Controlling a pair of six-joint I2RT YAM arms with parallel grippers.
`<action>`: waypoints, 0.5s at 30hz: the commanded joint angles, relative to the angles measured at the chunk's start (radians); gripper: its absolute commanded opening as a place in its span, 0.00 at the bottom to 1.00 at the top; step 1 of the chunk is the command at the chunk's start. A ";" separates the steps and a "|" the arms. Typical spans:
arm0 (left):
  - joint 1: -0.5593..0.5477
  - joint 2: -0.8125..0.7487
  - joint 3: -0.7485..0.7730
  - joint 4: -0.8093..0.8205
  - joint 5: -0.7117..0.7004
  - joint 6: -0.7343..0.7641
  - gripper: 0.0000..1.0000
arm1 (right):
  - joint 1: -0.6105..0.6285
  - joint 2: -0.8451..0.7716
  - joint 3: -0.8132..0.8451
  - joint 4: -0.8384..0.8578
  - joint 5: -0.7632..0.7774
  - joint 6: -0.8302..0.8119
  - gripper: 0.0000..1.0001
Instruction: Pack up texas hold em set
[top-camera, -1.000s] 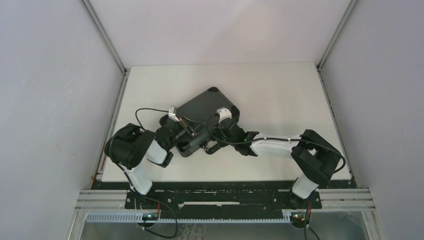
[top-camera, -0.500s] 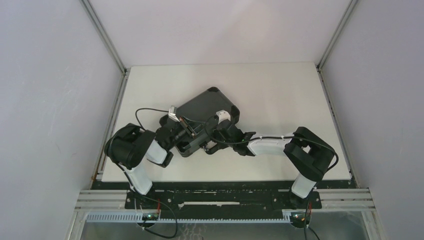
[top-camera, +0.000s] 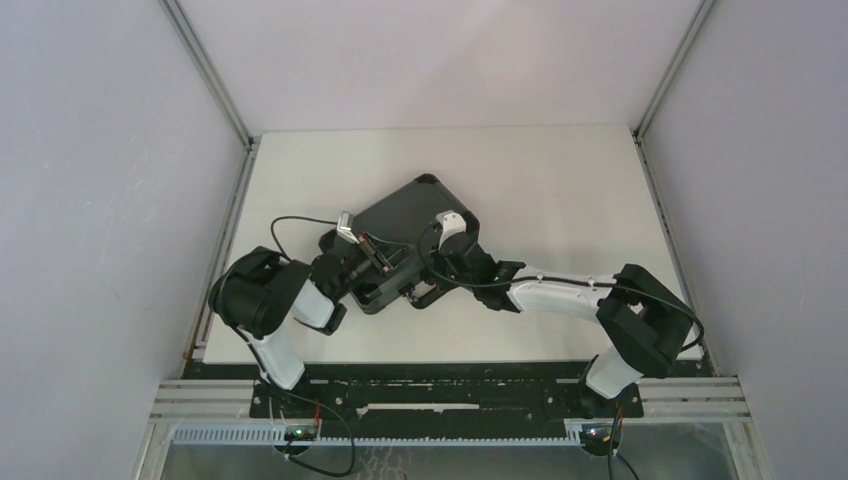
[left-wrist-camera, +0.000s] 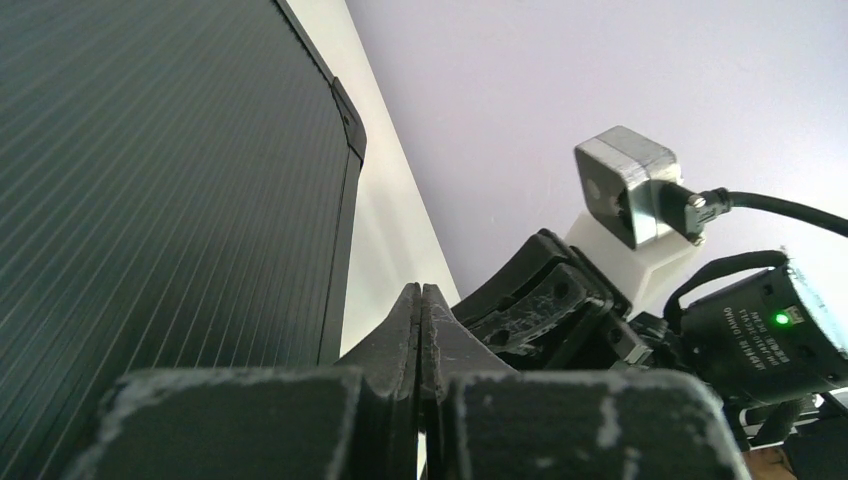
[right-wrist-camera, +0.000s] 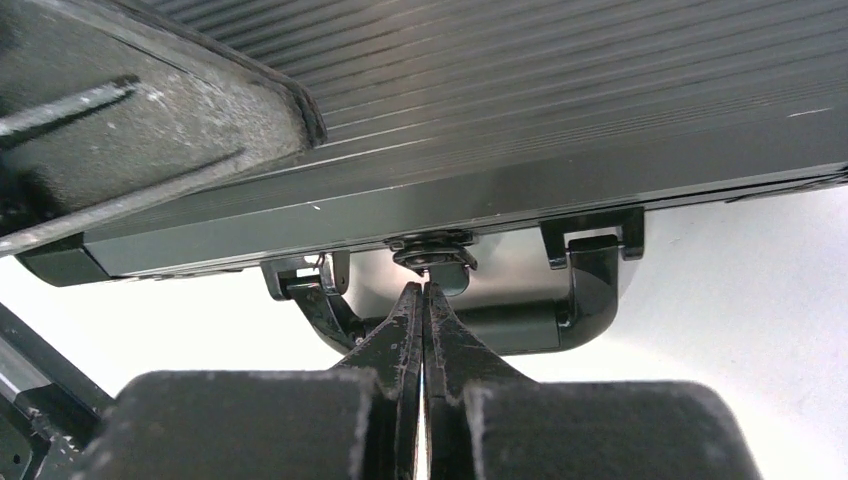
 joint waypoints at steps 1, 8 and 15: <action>-0.017 0.138 -0.172 -0.173 0.120 0.084 0.00 | -0.002 0.063 -0.016 0.079 -0.043 0.034 0.00; -0.017 0.137 -0.174 -0.174 0.120 0.084 0.00 | -0.024 0.252 -0.014 0.207 -0.092 0.086 0.00; -0.017 0.129 -0.181 -0.173 0.119 0.088 0.00 | -0.002 0.066 -0.014 0.128 -0.036 0.020 0.00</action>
